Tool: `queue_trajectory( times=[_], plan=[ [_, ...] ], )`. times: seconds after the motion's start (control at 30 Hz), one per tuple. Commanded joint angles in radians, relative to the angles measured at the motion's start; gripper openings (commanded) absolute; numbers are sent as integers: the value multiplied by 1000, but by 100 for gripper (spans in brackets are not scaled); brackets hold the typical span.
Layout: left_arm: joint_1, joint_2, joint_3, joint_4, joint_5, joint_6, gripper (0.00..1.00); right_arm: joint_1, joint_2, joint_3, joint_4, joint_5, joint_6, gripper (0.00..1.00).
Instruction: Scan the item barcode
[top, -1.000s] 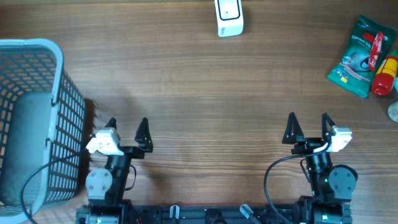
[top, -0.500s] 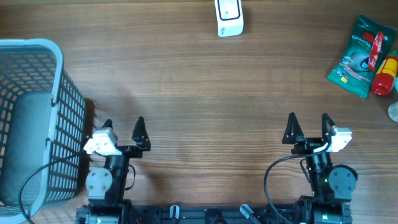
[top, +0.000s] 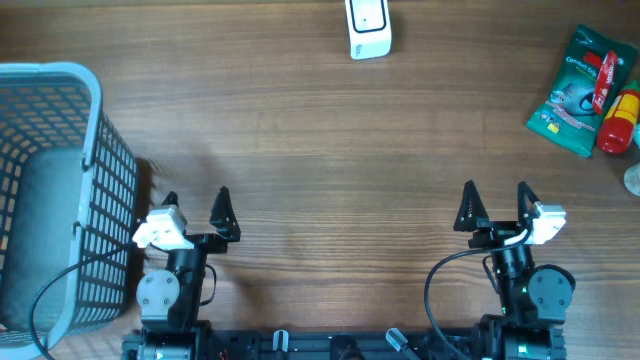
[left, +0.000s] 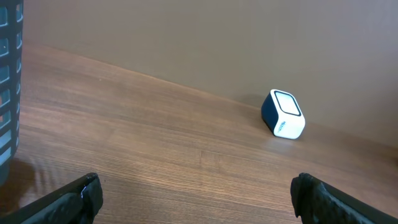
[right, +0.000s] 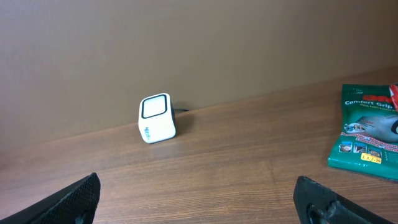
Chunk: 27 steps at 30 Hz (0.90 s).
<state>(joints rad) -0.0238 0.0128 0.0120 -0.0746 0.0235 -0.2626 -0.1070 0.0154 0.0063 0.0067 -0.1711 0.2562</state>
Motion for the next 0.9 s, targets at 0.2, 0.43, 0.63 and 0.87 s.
queue_trajectory(
  times=[0.2,0.43,0.63,0.87],
  plan=[
    [63,-10,-6,-2,1,24,100,3,16,-1,2,36,-238,100],
    [63,-10,-6,-2,1,24,100,3,16,-1,2,37,-238,99],
    [63,-10,-6,-2,1,24,100,3,16,-1,2,37,-238,100],
    [37,-10,-6,-2,1,24,100,3,16,-1,2,37,-237,100]
  ],
)
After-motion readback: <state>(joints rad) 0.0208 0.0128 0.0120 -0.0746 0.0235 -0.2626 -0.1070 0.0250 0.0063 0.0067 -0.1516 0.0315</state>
